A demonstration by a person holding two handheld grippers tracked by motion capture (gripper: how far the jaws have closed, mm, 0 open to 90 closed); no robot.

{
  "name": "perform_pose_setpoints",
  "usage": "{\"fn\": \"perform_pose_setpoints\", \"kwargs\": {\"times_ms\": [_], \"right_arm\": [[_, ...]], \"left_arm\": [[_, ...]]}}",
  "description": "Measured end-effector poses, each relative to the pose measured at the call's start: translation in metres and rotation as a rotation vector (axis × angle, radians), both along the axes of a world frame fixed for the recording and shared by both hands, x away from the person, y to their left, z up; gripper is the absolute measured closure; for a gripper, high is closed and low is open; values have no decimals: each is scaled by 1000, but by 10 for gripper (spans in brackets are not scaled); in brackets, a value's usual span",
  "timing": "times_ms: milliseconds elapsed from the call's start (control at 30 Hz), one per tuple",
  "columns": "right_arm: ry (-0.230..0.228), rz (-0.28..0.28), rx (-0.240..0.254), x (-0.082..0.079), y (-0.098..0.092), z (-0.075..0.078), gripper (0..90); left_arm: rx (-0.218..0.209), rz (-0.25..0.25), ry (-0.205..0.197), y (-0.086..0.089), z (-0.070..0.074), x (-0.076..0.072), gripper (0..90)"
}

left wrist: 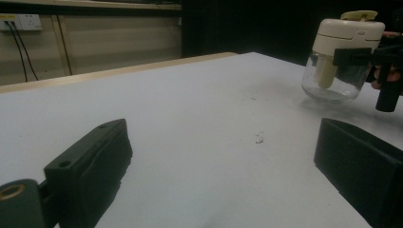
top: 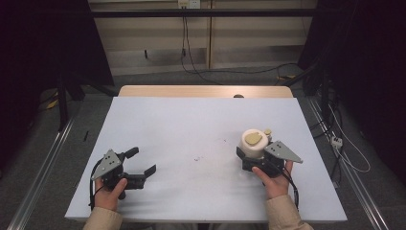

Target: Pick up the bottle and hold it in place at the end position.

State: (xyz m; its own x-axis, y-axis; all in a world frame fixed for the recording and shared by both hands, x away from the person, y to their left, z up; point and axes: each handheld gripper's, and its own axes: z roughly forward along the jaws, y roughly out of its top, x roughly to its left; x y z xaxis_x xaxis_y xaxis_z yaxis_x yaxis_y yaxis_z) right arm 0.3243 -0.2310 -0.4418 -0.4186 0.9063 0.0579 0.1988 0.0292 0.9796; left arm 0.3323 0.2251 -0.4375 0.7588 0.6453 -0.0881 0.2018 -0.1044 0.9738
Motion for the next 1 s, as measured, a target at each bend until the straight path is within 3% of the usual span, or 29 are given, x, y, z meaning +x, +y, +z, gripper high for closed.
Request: {"fn": "perform_pose_setpoints", "kwargs": {"times_ms": [300, 800, 1000], "right_arm": [[-2, 23, -24, 8, 13, 3, 55], [-9, 55, 17, 20, 30, 5, 56], [-14, 70, 9, 25, 38, 7, 57]], "left_arm": [[-11, -2, -3, 0, 0, -1, 44], [-14, -15, -11, 0, 1, -1, 44], [-21, -12, -9, 0, 1, -1, 44]]}}
